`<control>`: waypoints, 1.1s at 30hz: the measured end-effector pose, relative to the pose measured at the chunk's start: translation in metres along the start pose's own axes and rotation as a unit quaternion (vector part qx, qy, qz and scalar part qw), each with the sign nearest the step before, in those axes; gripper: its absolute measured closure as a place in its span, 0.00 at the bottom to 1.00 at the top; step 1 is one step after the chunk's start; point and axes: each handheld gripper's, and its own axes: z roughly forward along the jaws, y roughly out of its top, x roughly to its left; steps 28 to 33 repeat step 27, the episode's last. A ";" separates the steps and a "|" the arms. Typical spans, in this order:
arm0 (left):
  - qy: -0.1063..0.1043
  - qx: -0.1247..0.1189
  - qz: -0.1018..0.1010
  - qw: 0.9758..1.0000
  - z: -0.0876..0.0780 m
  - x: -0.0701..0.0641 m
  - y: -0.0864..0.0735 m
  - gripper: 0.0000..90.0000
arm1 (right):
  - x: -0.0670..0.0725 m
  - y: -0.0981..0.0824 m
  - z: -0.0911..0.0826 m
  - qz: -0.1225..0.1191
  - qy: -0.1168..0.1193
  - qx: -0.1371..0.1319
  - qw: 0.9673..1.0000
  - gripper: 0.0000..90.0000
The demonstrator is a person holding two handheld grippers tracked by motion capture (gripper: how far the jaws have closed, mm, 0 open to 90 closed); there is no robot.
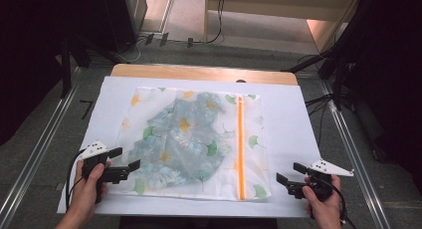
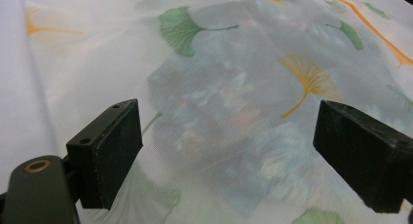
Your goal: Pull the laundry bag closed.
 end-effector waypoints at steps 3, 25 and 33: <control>0.005 -0.002 0.003 1.000 -0.008 0.003 -0.002 0.13 | -0.002 -0.004 -0.009 0.006 -0.003 -0.008 1.000 0.16; 0.032 -0.013 -0.006 0.999 -0.022 0.014 -0.006 0.15 | 0.001 -0.012 -0.017 0.005 0.000 0.002 1.000 0.16; 0.037 -0.012 -0.007 0.999 -0.021 0.015 -0.005 0.15 | 0.001 -0.011 -0.014 0.003 0.007 0.003 1.000 0.16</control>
